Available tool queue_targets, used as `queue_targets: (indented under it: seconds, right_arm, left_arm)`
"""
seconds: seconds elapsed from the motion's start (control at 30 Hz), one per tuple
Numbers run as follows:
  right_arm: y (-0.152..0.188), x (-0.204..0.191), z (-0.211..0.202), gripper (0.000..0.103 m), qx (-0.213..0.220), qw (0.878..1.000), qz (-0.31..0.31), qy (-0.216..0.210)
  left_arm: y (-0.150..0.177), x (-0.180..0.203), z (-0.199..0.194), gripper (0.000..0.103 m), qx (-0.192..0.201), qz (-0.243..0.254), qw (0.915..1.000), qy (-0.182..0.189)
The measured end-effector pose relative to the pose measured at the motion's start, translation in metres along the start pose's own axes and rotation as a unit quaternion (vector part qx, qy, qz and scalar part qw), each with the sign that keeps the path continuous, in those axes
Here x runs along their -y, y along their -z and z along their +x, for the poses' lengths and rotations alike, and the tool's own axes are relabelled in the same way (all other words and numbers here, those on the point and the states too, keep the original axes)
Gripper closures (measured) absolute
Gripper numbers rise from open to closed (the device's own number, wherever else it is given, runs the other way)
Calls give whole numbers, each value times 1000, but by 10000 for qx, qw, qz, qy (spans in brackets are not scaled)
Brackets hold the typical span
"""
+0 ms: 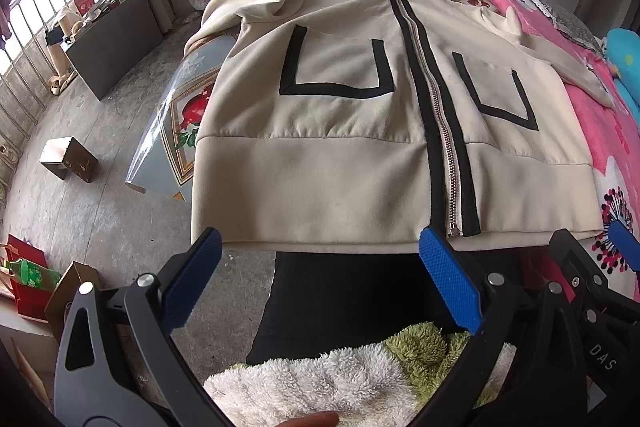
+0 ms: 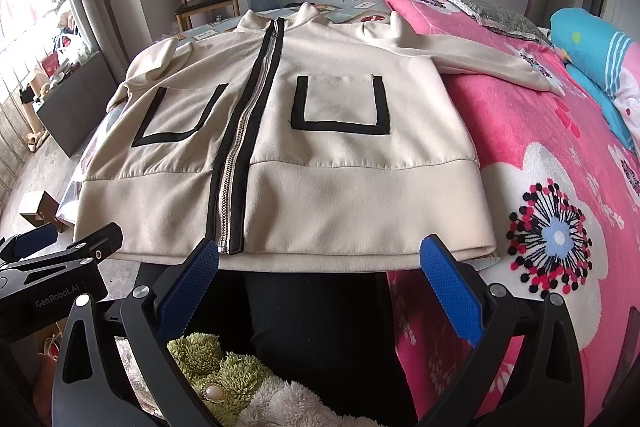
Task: Fold large clothes
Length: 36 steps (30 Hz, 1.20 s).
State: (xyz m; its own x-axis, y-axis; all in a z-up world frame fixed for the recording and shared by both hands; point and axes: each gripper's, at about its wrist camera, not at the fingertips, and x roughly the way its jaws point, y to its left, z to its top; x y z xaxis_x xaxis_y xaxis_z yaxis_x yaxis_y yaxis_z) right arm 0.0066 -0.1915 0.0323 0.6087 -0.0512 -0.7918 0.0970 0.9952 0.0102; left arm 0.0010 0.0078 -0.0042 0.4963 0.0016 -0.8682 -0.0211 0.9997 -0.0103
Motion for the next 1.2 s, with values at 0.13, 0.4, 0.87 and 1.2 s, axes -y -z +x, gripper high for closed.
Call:
queue_targets:
  seconds: [0.13,0.4,0.87,1.2]
  right_arm:
    - [-2,3,0,5,19,10000,-7,70]
    - [-10,7,10,5,31,9997,0,257]
    - [-89,-24,47,5,481,9956,-778,-202]
    - [-157,-126,111,5,314,9800,-1344,-1431]
  left_arm:
    - [-1,-2,3,7,-16,-21,10000,19]
    - [-10,-9,14,7,29,-17,10000,-36]
    - [-84,-114,40,7,792,-657,9945,-197]
    - [-170,-249,77,7,1389,-1579,9776,-76]
